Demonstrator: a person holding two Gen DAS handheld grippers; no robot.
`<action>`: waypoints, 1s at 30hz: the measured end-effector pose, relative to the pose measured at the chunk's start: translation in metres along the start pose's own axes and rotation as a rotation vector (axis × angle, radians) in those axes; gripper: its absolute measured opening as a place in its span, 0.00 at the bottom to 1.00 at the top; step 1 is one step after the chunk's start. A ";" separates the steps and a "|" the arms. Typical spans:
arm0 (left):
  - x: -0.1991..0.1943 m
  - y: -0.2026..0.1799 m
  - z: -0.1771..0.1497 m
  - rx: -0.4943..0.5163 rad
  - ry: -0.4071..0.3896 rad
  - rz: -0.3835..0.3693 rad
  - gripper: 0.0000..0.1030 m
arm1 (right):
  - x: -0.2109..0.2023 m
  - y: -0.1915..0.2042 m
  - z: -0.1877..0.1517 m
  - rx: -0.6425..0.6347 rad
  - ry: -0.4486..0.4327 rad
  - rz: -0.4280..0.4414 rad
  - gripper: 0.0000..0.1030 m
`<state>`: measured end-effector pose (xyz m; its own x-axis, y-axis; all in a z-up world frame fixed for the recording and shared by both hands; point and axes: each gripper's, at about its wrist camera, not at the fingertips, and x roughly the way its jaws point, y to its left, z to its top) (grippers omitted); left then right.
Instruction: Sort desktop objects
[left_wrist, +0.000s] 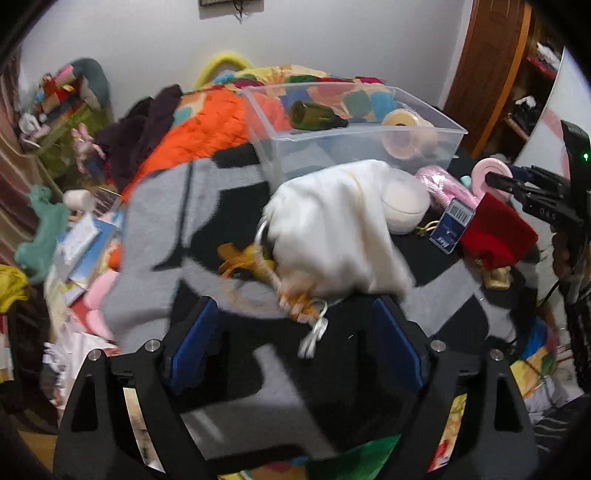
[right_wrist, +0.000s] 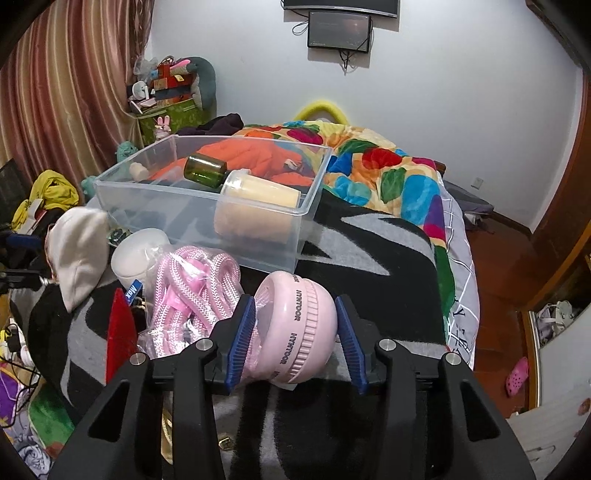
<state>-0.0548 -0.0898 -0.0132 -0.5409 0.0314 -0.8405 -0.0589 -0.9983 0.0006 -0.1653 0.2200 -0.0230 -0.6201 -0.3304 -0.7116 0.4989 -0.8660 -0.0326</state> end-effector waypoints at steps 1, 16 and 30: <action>-0.007 0.001 0.000 0.004 -0.016 0.009 0.84 | 0.001 0.000 0.000 0.000 0.000 -0.001 0.42; 0.051 -0.008 0.068 0.011 -0.028 0.016 0.89 | 0.014 0.001 0.000 0.005 0.023 0.009 0.50; 0.097 -0.024 0.055 0.056 0.023 -0.035 0.71 | -0.003 -0.003 0.005 0.060 -0.026 0.077 0.37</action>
<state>-0.1518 -0.0600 -0.0654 -0.5185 0.0642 -0.8527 -0.1248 -0.9922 0.0011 -0.1678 0.2222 -0.0176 -0.5970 -0.4055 -0.6922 0.5091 -0.8584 0.0637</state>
